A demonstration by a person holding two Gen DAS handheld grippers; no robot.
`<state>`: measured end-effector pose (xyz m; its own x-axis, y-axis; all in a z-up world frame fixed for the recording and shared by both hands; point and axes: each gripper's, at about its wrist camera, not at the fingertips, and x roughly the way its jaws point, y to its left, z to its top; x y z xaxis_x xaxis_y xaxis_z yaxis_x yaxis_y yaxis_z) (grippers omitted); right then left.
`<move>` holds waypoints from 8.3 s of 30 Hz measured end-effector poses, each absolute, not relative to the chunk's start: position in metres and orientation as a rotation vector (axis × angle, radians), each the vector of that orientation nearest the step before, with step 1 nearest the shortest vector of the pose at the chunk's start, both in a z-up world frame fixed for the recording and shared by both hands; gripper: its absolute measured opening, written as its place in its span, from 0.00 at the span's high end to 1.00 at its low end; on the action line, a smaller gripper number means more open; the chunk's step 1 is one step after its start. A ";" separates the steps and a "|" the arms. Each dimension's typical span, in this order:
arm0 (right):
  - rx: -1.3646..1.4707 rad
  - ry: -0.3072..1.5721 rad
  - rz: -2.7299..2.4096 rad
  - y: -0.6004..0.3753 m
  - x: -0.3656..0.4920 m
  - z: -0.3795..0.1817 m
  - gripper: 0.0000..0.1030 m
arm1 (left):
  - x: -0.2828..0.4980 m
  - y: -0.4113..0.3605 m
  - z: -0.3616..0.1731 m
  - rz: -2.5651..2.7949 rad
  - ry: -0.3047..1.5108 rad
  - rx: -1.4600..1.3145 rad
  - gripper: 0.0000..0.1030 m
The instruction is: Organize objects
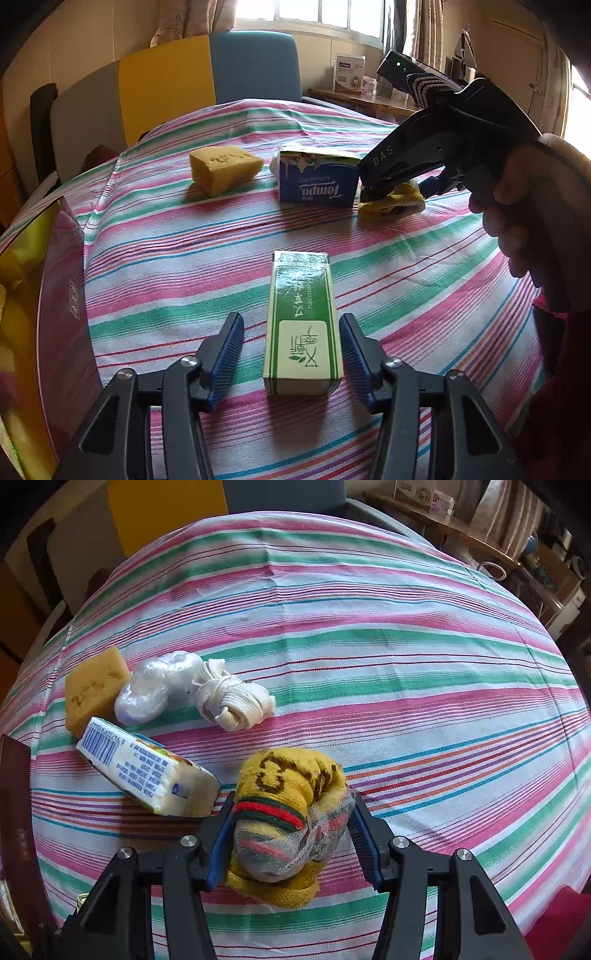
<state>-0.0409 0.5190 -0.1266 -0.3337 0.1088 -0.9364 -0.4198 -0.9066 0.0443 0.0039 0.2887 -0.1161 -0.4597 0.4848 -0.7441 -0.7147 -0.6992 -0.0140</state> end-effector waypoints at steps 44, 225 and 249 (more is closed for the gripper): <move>-1.560 0.257 2.324 0.482 -0.025 -0.121 0.46 | -0.151 0.079 -0.054 2.465 -0.116 -1.346 0.70; -1.144 0.802 2.417 0.549 0.008 -0.060 0.06 | -0.090 0.277 -0.062 2.178 0.229 -1.379 0.61; -1.223 0.955 2.442 0.550 0.003 -0.069 0.04 | -0.217 0.372 -0.105 2.194 0.044 -1.512 0.40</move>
